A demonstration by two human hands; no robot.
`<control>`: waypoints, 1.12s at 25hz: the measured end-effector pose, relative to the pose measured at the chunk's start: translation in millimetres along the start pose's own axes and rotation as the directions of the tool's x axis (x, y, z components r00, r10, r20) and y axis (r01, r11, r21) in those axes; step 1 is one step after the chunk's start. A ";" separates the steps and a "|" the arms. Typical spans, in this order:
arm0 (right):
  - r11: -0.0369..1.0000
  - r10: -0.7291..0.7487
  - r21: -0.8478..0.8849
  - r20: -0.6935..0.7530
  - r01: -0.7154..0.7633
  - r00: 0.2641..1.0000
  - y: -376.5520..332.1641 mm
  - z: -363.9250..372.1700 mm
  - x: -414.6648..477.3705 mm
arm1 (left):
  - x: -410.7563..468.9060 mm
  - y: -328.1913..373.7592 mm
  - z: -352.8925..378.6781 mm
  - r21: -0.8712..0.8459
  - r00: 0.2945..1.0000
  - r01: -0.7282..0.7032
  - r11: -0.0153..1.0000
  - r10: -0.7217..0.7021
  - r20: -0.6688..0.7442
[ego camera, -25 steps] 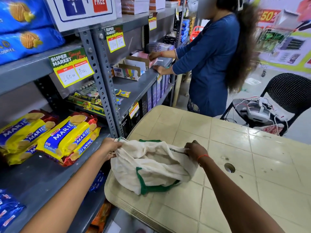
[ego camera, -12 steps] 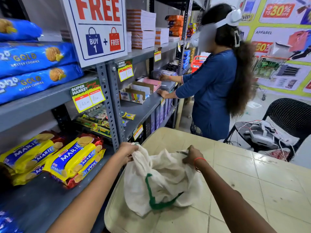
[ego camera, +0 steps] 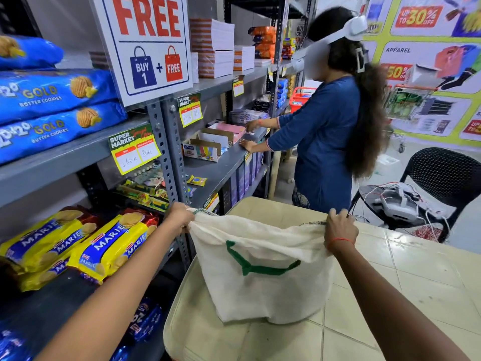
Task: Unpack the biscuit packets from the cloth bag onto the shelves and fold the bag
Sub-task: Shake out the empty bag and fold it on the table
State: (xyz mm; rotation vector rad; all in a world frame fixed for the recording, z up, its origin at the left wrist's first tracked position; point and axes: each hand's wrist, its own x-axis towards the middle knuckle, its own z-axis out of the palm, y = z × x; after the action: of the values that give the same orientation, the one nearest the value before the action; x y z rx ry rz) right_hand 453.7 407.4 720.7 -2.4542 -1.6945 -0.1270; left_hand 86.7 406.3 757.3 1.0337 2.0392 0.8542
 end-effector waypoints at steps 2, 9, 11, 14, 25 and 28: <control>0.990 0.106 0.097 -0.005 -0.105 0.994 7.3 -17.9 15.4 | 4.7 9.6 -10.0 0.324 0.994 -0.036 0.946 0.066 -0.083; 0.854 0.115 0.429 0.396 -0.295 0.911 25.5 -86.5 69.9 | 6.1 85.0 -18.1 -0.315 0.969 0.121 0.941 -0.044 0.242; 0.792 0.107 0.529 0.373 -0.306 0.922 23.0 -92.8 77.4 | 1.7 104.2 -9.2 -0.379 0.963 0.084 0.922 0.023 0.268; 0.861 0.201 0.459 0.090 -0.220 0.975 16.0 -100.6 82.6 | 2.4 128.3 0.0 -0.320 0.977 -0.148 0.936 0.188 0.099; 0.752 0.166 0.584 0.280 -0.305 0.946 45.4 -110.0 97.0 | 47.0 145.9 -16.6 -0.274 0.964 0.061 0.960 0.014 0.265; 0.572 0.163 0.767 0.241 -0.291 0.957 31.2 -118.2 100.1 | 54.2 153.9 -8.6 -0.447 0.952 0.095 0.890 0.050 0.302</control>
State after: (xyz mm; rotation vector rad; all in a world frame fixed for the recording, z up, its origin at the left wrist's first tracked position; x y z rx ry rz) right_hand 520.7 468.0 850.3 -1.9380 -1.0619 0.7161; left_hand 116.9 522.2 868.4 0.8123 1.4864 1.0289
